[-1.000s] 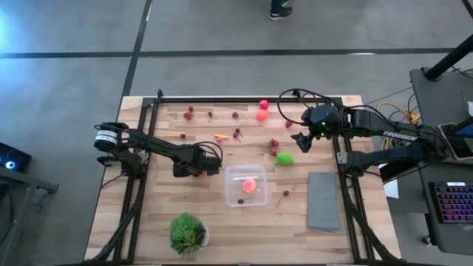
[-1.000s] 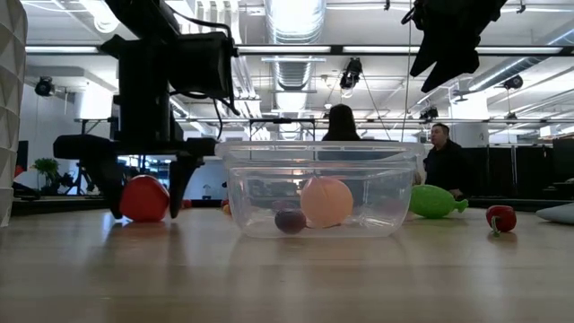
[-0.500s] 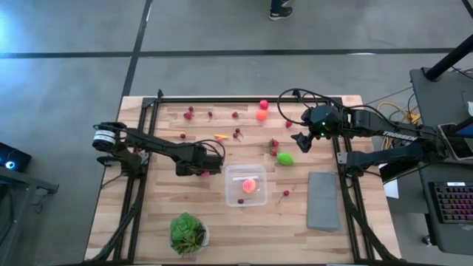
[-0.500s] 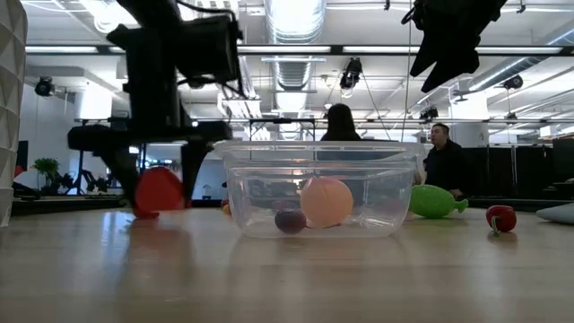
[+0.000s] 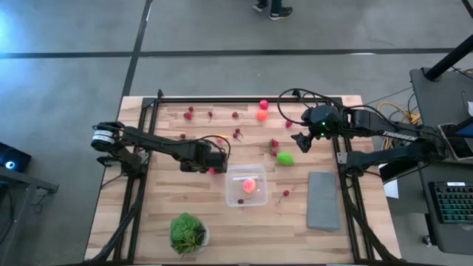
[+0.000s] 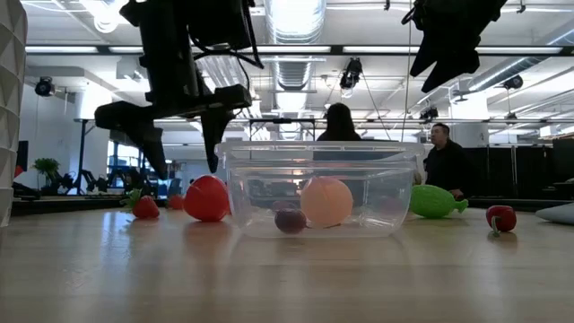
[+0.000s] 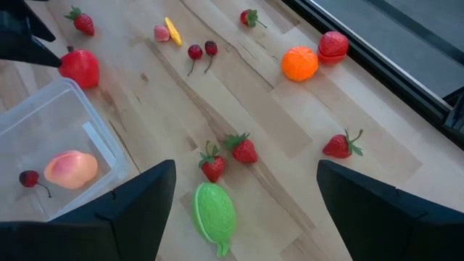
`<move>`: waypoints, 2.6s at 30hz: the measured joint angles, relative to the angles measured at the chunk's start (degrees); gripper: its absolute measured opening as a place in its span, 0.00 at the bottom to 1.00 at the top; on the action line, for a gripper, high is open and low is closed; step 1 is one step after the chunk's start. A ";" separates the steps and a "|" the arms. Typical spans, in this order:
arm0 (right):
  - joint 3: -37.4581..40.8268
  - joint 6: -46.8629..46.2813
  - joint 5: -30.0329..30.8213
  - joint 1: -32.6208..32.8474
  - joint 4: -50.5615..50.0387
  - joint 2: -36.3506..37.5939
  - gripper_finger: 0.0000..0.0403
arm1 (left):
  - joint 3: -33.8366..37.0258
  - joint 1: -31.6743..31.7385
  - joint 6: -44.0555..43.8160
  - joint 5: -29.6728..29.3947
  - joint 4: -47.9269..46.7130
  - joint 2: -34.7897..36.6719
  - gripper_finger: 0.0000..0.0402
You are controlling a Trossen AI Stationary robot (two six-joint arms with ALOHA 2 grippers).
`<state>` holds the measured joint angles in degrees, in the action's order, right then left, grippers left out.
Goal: Pick and placing Produce into tupperware
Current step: Put the red apple into the transparent bin
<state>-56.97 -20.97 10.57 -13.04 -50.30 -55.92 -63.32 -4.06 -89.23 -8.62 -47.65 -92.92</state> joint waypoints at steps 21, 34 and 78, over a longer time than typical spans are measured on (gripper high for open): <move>0.00 0.13 0.00 0.00 -0.02 0.00 0.81 | 0.03 0.51 14.14 -4.75 8.16 -2.29 0.74; 0.00 -1.53 -0.02 0.00 -0.27 0.00 0.81 | 0.80 0.91 21.33 -5.11 8.38 -2.43 0.74; 0.01 -5.47 0.00 0.00 -0.52 0.00 0.81 | 1.41 0.79 68.69 -3.81 14.68 -4.42 0.74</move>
<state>-56.96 -26.44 10.57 -13.04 -50.83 -55.92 -61.91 -3.28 -20.53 -12.43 -32.97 -97.34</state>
